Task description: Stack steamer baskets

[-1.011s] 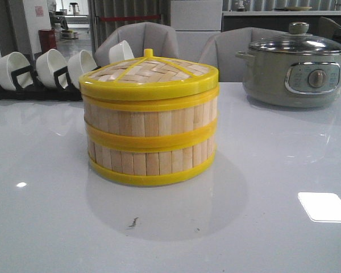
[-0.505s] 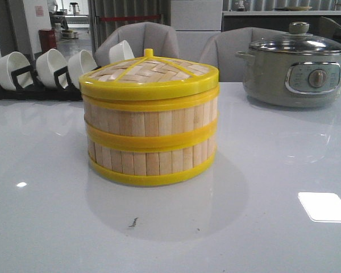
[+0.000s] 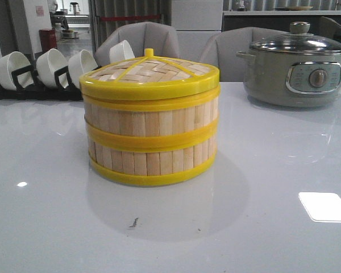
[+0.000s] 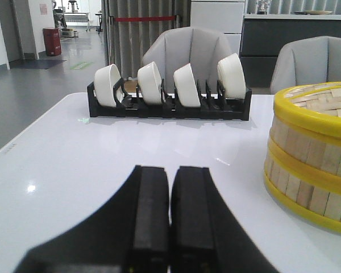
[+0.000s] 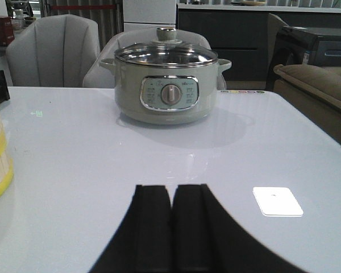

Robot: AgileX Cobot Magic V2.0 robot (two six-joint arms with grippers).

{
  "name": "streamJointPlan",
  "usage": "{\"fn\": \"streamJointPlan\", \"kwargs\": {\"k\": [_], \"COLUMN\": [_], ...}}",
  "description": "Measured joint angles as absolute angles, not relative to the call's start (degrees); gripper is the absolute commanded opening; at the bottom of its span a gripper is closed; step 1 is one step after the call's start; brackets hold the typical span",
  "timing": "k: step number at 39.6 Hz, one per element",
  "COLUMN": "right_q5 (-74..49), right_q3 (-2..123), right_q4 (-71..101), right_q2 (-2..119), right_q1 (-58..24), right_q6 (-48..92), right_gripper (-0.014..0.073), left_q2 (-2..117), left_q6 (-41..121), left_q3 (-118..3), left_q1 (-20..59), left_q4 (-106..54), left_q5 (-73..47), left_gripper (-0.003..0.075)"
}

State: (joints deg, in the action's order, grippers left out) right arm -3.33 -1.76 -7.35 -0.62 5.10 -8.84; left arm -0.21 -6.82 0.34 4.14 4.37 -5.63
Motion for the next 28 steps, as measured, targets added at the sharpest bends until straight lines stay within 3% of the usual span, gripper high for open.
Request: {"fn": "streamJointPlan", "kwargs": {"k": [12, 28], "right_q5": [-1.68, -1.53], "right_q3": [-1.76, -1.76], "right_q4": [2.9, 5.16], "right_q2": [-0.62, -0.62], "right_q1": [5.1, 5.1], "right_q6": [4.55, 6.47], "right_gripper": [0.0055, 0.0055], "left_q2": [-0.21, -0.21], "left_q6": [-6.82, -6.82], "left_q3": [0.34, 0.34], "left_q1": [4.14, 4.14], "left_q4": [4.37, 4.37], "left_q5": [-5.63, -5.63], "left_gripper": [0.0086, 0.0086]}}
